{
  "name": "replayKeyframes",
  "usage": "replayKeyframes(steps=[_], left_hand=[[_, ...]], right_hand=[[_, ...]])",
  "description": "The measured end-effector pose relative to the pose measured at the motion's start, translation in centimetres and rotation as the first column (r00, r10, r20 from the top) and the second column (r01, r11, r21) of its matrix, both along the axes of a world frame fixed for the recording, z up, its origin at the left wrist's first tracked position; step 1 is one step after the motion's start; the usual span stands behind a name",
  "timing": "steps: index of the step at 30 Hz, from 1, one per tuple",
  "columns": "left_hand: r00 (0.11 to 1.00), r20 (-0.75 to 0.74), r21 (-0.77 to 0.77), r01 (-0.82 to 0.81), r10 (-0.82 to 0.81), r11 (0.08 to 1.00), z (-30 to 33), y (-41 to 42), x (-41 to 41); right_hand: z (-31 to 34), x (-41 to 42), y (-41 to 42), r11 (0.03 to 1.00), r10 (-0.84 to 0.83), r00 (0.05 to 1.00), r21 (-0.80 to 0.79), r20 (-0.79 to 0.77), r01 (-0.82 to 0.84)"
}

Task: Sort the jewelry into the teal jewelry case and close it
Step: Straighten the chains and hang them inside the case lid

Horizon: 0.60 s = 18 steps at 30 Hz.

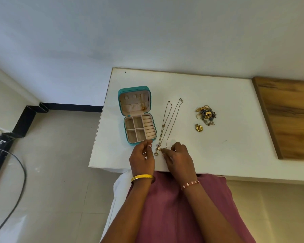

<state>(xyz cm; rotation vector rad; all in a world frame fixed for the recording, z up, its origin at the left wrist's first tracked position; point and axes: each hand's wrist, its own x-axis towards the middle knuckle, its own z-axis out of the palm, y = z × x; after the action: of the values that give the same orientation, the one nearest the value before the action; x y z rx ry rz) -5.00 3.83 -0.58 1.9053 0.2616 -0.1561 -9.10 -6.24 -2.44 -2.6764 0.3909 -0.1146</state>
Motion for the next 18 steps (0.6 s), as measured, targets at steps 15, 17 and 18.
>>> replayKeyframes(steps=[15, 17, 18], left_hand=[[0.998, 0.012, 0.047, 0.068, -0.068, 0.997, 0.3, -0.3, -0.5], [0.996, 0.016, 0.050, 0.088, -0.089, 0.995, 0.3, -0.3, -0.5], [0.995, 0.015, 0.055, 0.096, -0.097, 0.994, 0.2, -0.4, -0.5]], right_hand=[[0.8, -3.0, -1.7, 0.996, -0.001, 0.993, 0.088, -0.116, 0.012], [1.1, -2.4, -2.2, 0.974, -0.113, 0.991, 0.187, -0.078, 0.126], [1.2, -2.0, -2.5, 0.957, -0.175, 0.983, 0.224, -0.058, 0.184]])
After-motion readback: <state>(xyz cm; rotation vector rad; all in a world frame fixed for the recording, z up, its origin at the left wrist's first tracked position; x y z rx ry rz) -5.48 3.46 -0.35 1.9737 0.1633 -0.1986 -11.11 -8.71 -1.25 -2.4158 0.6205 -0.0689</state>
